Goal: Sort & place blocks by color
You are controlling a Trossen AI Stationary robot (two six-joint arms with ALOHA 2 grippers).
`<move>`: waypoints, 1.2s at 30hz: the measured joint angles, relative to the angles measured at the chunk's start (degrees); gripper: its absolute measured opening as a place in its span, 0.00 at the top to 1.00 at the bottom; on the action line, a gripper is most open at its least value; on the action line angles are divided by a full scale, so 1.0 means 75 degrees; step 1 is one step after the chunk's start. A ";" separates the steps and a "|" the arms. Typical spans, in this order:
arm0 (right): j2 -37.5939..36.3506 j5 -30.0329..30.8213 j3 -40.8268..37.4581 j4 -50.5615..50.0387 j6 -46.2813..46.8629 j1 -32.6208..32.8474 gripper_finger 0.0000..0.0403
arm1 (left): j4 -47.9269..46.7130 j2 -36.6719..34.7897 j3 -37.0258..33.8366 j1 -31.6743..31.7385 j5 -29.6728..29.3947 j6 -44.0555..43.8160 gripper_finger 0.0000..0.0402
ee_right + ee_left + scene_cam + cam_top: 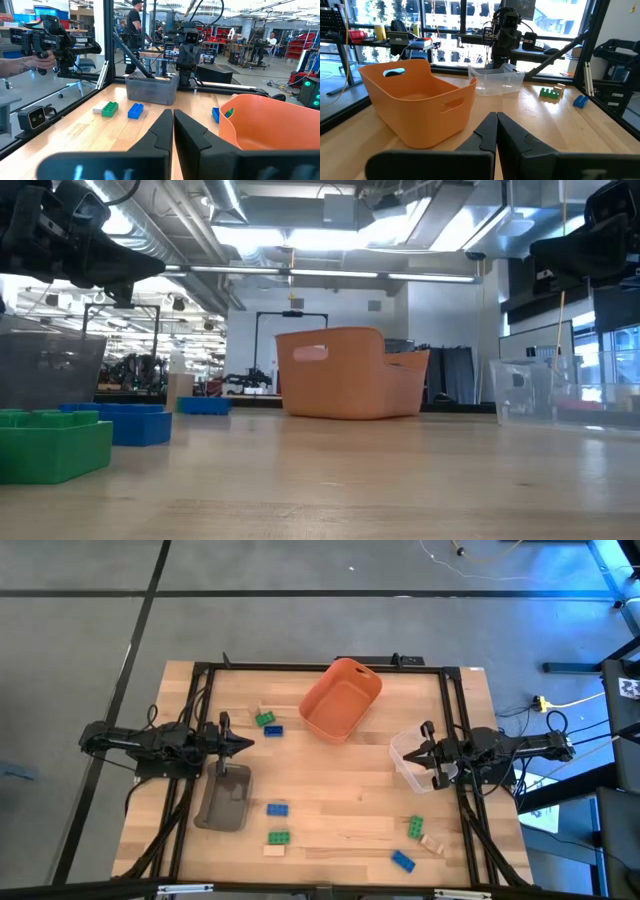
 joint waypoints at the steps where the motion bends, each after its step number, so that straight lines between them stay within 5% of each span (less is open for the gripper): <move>1: 0.0001 0.0000 0.0000 -0.0002 0.0000 -0.0001 0.95 | 0.0000 0.0000 0.0000 0.0000 0.0000 0.0000 1.00; 6: 0.0000 0.0003 0.0000 0.0000 0.0000 -0.0001 0.95 | 0.0020 0.0000 0.0000 -0.0003 -0.0072 0.0000 1.00; 11: 0.0003 0.0000 0.0000 0.0000 0.0000 0.0000 0.95 | 0.0331 0.0000 0.0000 -0.0002 -0.1144 -0.0062 0.98; 18: 0.0001 0.0000 0.0000 0.0000 0.0000 -0.0001 0.95 | 0.1019 0.0436 0.0382 0.0149 -0.1936 -0.0030 0.73; 27: 0.0000 0.0000 0.0000 0.0000 0.0000 0.0000 0.95 | -0.0547 0.3559 0.2390 0.1514 -0.3125 -0.0756 0.35; 36: 0.0000 0.0000 0.0000 0.0000 0.0000 -0.0003 0.95 | -0.3646 0.6790 0.4293 0.3242 -0.2826 -0.3786 0.27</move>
